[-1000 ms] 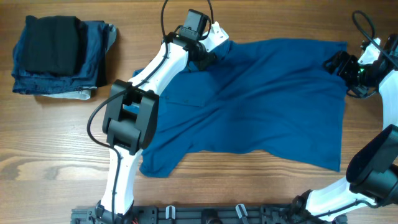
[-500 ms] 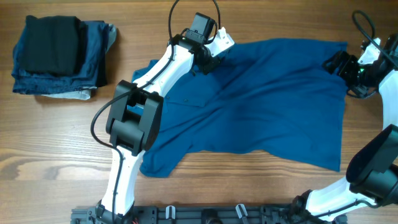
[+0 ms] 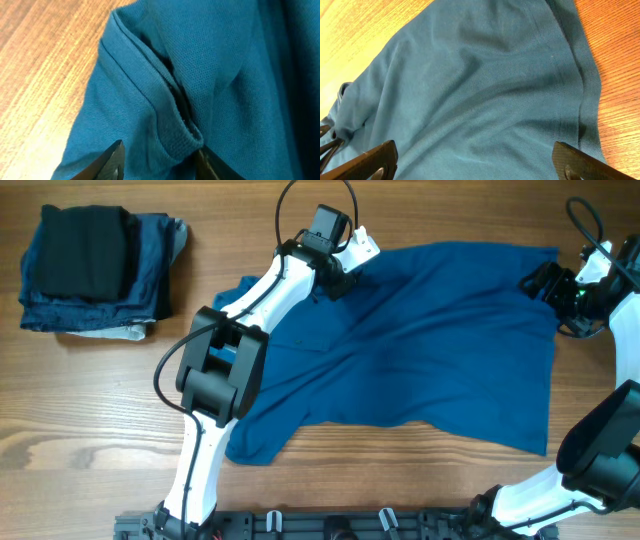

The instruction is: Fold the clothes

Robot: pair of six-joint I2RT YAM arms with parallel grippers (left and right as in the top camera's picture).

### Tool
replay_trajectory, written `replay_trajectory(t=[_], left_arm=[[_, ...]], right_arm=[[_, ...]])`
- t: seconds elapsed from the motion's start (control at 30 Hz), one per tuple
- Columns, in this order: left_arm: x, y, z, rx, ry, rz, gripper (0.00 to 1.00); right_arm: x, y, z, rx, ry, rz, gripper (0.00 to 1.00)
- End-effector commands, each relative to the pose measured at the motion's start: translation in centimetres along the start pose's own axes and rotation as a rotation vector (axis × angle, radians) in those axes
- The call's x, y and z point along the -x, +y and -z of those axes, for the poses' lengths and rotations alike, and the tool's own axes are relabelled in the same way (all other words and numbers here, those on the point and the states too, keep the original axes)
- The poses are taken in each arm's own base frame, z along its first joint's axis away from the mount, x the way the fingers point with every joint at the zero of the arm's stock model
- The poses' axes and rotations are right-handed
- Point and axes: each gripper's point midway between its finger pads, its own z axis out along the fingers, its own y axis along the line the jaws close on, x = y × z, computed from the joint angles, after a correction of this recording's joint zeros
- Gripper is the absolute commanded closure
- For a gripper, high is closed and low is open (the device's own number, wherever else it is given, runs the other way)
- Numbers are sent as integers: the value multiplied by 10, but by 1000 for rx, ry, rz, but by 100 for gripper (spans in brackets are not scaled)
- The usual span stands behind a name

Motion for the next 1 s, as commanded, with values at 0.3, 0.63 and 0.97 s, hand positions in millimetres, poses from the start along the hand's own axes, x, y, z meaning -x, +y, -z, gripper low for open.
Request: replay_trajectory(t=[0.3,0.63,0.97], left_arm=[[10,25,0,146,-8,-19,61],[10,24,6,137,-1,-18,62],[18,11,5,62,-48,13,92]], right_arm=[[6,6,8,19,-24,3,0],[6,6,8,19,-24,3,0],[6,6,8,19,-24,3,0]])
